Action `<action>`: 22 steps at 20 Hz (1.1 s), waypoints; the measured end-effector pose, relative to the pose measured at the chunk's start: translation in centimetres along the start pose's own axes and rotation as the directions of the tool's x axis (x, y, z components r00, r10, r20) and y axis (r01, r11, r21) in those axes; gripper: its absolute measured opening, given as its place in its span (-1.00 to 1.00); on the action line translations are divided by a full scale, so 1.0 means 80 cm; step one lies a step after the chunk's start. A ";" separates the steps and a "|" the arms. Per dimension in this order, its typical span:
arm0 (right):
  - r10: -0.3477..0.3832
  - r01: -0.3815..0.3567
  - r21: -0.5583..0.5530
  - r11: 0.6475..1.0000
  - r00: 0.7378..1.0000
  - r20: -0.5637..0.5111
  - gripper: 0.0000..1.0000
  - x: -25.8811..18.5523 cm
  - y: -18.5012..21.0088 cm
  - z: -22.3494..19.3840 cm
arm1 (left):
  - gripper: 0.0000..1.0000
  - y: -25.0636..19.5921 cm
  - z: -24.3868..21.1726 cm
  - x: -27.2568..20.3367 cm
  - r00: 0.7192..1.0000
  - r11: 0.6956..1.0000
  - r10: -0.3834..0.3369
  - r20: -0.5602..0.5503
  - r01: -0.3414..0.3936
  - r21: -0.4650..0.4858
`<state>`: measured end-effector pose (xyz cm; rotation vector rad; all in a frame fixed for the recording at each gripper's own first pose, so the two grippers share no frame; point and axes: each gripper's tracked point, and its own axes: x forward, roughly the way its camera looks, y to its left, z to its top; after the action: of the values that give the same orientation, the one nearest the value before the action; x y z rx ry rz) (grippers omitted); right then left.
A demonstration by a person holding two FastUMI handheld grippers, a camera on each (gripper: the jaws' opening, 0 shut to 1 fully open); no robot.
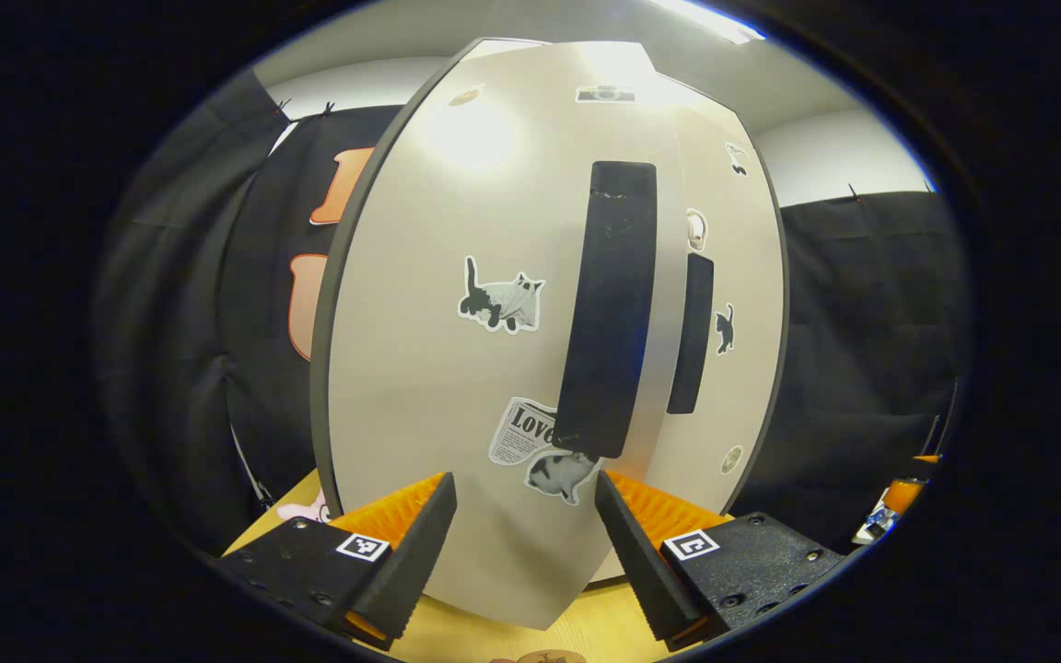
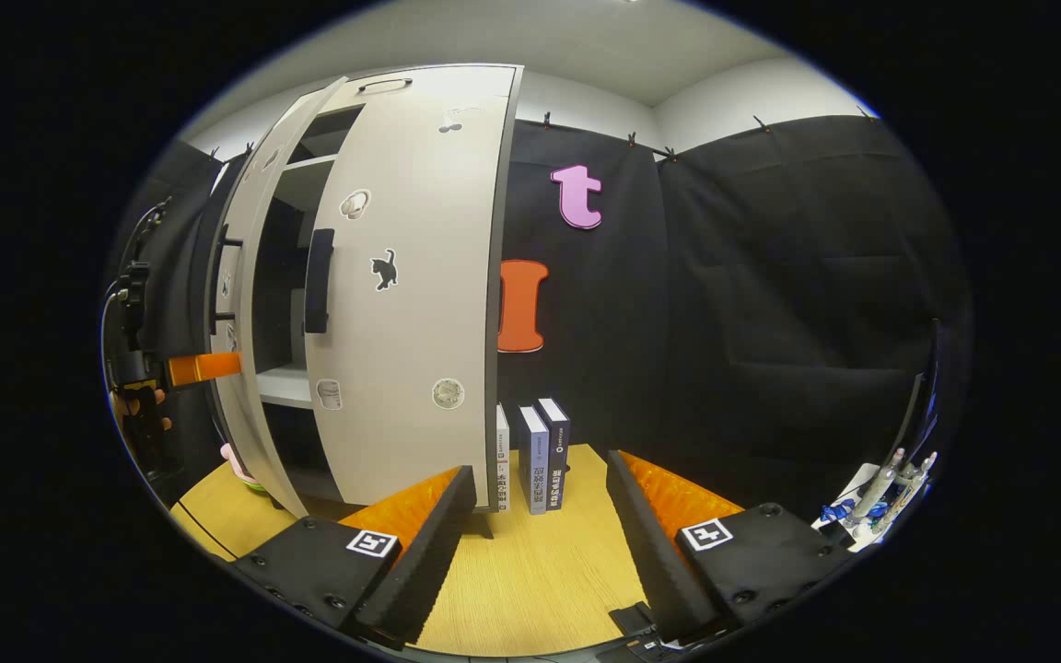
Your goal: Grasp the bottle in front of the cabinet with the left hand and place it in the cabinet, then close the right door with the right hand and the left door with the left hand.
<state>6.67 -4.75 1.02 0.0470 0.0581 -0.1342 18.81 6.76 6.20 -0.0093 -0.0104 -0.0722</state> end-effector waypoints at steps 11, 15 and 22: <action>-0.031 0.031 0.015 0.999 0.999 -0.012 0.92 0.014 -0.021 0.001 | 0.89 -0.008 -0.008 0.016 1.000 1.000 0.003 -0.016 -0.003 0.005; -0.035 0.035 0.014 0.999 0.999 -0.020 0.92 0.030 -0.028 -0.001 | 0.89 -0.009 -0.013 0.019 1.000 1.000 0.013 -0.026 -0.012 0.011; -0.015 0.016 0.018 1.000 0.999 -0.033 0.91 0.071 -0.039 -0.002 | 0.89 -0.007 -0.027 0.022 0.997 0.999 0.048 -0.056 -0.047 0.018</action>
<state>11.85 -8.56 0.38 0.0675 0.0905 -0.1495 20.57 6.02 4.06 0.0088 0.0456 -0.0251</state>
